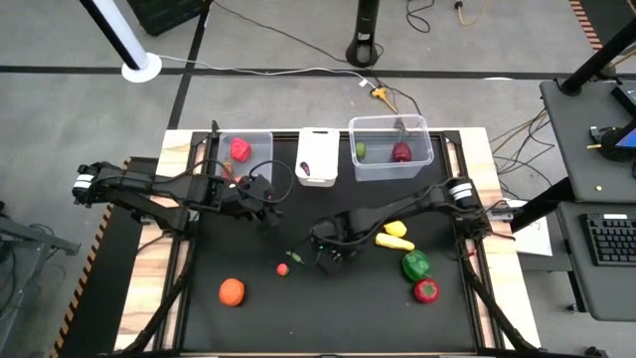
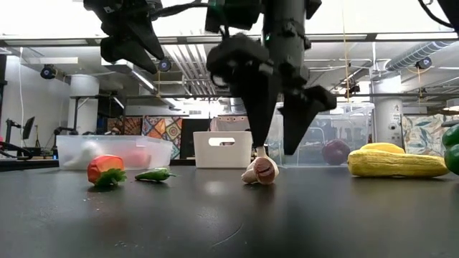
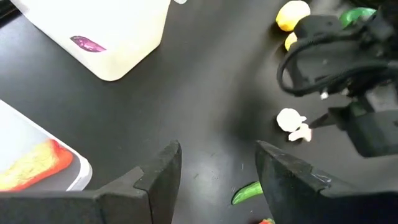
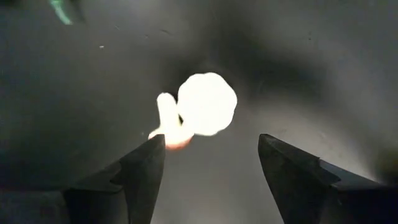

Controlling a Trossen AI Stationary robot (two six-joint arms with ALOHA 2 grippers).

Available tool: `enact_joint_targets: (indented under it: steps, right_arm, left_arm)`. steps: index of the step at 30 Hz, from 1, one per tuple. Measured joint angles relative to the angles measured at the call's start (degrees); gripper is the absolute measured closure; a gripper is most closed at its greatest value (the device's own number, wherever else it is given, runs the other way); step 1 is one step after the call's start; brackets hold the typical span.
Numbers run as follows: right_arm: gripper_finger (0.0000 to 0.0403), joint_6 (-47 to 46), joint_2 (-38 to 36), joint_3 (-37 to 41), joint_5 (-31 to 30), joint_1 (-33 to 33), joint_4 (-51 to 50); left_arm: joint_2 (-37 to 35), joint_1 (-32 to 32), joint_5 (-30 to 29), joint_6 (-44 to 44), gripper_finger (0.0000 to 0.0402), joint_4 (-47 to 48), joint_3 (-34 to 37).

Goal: Sort produce into baskets
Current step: Put the white garlic into the white bin

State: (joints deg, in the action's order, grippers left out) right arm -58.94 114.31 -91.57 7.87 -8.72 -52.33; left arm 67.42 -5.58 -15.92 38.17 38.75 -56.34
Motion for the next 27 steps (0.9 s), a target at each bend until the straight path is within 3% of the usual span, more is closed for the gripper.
enact_joint_targets:
  steps: [13,27]
  right_arm:
    - [0.0205,1.97,1.22,-0.04,-2.88,0.08,2.83]
    - [0.0346,2.42,1.22,-0.04,-1.21,-0.03,3.53]
  left_arm:
    - [0.00,0.00,-0.13,-0.20,0.0216,0.02,0.00]
    - [0.00,0.00,-0.22,-0.46,0.0216,0.08,0.00]
